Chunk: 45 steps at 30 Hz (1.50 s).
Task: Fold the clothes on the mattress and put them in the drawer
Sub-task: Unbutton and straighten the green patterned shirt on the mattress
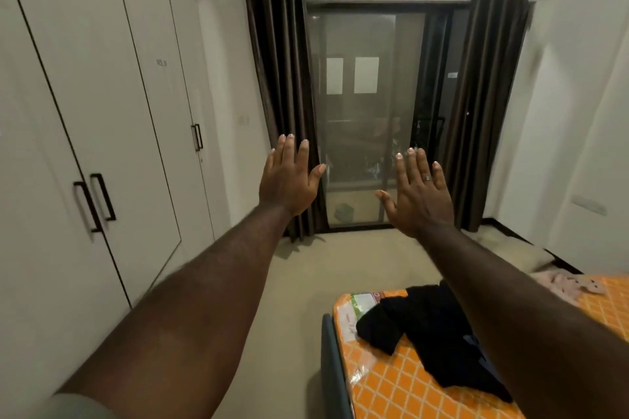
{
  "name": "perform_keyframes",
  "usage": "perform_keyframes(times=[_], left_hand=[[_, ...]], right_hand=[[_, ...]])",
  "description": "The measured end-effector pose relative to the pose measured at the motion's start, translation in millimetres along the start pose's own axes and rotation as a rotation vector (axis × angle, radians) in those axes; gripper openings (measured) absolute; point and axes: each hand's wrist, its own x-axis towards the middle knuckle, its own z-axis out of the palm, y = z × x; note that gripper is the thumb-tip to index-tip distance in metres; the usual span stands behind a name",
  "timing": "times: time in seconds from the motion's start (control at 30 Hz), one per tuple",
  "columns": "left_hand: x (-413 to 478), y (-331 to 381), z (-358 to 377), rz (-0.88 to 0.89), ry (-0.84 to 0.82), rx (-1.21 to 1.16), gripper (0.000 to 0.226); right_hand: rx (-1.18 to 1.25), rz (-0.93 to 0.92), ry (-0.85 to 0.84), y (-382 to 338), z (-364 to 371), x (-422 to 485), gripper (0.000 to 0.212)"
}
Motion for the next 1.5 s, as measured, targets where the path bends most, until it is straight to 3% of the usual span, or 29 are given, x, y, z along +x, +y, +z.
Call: perform_keyframes(times=[0.33, 0.63, 0.83, 1.2, 1.37, 1.5], left_hand=[[-36, 75, 159, -0.027, -0.13, -0.088, 0.067], [-159, 103, 321, -0.039, -0.266, -0.022, 0.069], [-219, 115, 395, -0.045, -0.25, -0.021, 0.071], [-292, 158, 475, -0.107, -0.266, 0.051, 0.067], [-310, 174, 480, -0.14, -0.292, 0.094, 0.069], [-315, 184, 467, -0.186, -0.326, -0.003, 0.073]], right_hand=[[-0.003, 0.008, -0.098, 60, 132, -53, 0.088], [0.034, -0.033, -0.243, 83, 295, -146, 0.086], [0.065, -0.062, -0.294, 103, 386, -201, 0.085], [0.109, -0.161, -0.292, 145, 472, -237, 0.086], [0.159, -0.171, -0.233, 146, 473, -230, 0.086], [0.218, -0.204, -0.247, 144, 466, -236, 0.086]])
